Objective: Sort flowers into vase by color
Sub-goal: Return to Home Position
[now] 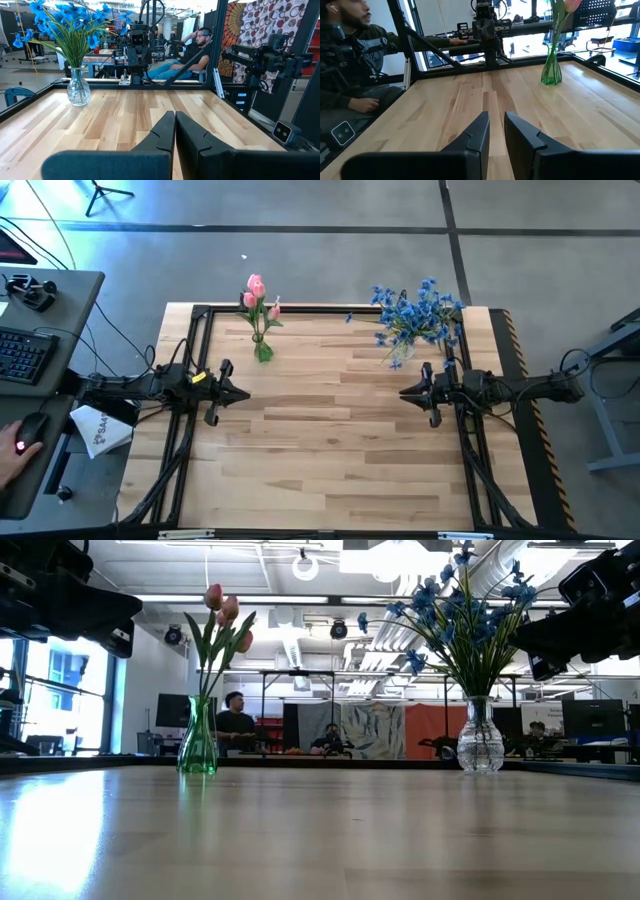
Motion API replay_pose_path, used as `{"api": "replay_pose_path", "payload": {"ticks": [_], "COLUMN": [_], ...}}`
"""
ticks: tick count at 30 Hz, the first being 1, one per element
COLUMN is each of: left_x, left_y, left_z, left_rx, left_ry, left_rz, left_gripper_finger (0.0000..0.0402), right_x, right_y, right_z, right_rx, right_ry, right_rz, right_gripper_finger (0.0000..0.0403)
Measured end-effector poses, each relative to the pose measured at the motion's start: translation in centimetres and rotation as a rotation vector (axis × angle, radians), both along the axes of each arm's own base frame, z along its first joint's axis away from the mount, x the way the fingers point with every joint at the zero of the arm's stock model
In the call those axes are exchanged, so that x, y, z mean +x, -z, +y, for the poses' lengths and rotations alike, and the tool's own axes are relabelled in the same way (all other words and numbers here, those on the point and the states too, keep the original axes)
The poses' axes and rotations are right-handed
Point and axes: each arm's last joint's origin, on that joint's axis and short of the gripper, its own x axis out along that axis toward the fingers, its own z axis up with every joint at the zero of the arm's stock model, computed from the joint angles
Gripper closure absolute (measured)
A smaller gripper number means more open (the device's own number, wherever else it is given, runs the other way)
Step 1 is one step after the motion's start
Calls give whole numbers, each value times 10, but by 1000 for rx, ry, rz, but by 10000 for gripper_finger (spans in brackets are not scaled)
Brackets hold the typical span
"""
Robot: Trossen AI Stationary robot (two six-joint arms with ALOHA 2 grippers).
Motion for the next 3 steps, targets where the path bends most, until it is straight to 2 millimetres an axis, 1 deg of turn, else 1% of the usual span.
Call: {"api": "replay_pose_path", "payload": {"ticks": [3], "left_x": [0], "left_y": [0], "left_z": [0], "left_rx": [0], "left_ry": [0], "left_rz": [0], "left_gripper_finger": [402], "right_x": [0], "right_y": [0], "right_z": [0], "right_rx": [0], "right_ry": [0], "right_rz": [0], "right_gripper_finger": [348]}}
